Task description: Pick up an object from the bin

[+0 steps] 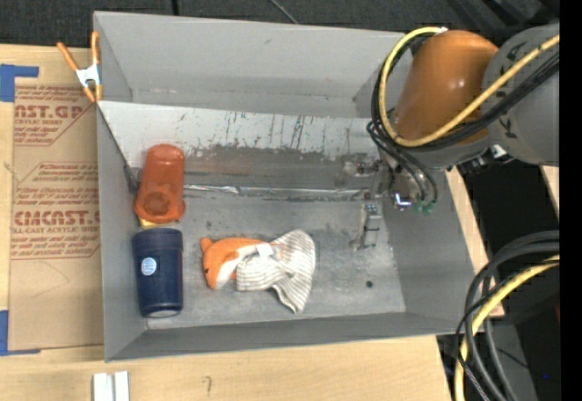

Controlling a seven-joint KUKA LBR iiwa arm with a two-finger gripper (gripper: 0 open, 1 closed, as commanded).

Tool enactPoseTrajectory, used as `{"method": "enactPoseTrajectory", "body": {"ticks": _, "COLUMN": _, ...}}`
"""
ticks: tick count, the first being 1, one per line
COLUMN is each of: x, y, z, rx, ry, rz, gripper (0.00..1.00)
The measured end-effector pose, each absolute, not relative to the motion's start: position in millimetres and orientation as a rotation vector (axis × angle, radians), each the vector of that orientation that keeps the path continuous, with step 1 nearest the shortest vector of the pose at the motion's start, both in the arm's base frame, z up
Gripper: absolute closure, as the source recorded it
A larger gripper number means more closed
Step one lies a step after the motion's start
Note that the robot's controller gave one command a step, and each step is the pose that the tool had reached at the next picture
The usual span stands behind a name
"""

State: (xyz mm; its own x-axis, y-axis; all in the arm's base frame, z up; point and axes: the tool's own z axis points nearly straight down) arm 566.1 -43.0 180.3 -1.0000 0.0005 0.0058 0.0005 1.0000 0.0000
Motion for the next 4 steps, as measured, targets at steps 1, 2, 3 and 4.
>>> {"method": "enactPoseTrajectory", "body": {"ticks": 1, "x": 567.8, "y": -43, "z": 185, "rx": 0.000, "ry": -3.144, "rz": 0.001, "gripper": 0.00}}
{"method": "enactPoseTrajectory", "body": {"ticks": 2, "x": 526.6, "y": -9, "z": 102, "rx": 0.236, "ry": -3.131, "rz": -0.002, "gripper": 1.00}}
{"method": "enactPoseTrajectory", "body": {"ticks": 3, "x": 527.2, "y": -9, "z": 102, "rx": 0.235, "ry": -3.133, "rz": -0.001, "gripper": 0.00}}
{"method": "enactPoseTrajectory", "body": {"ticks": 4, "x": 527.2, "y": -9, "z": 102, "rx": 0.235, "ry": -3.133, "rz": 0.000, "gripper": 0.00}}
